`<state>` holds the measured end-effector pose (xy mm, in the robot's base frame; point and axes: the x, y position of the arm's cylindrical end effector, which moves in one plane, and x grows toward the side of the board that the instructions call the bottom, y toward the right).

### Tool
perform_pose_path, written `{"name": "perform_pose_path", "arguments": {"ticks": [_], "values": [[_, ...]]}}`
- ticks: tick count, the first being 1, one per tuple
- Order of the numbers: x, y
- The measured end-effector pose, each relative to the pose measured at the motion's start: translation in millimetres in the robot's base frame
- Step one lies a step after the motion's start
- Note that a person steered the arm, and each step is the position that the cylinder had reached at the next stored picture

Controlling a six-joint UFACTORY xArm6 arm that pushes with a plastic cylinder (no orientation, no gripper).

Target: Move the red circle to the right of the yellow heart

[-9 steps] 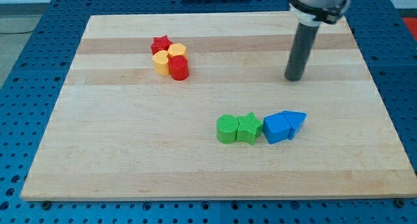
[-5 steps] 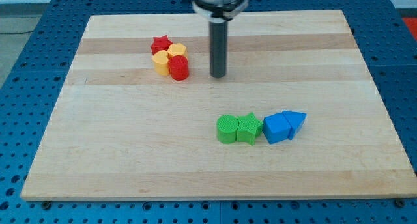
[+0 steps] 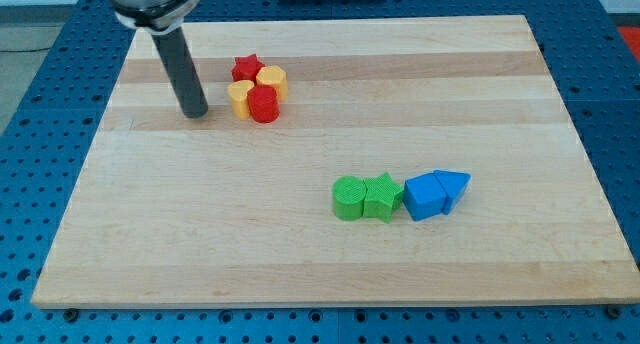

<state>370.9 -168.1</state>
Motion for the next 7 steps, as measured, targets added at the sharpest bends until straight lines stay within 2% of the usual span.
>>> {"name": "perform_pose_path", "arguments": {"ticks": [4,5,6,7], "values": [[3.2,155.5],[3.6,167.2],[31.7,167.9],[35.4,181.1]]}}
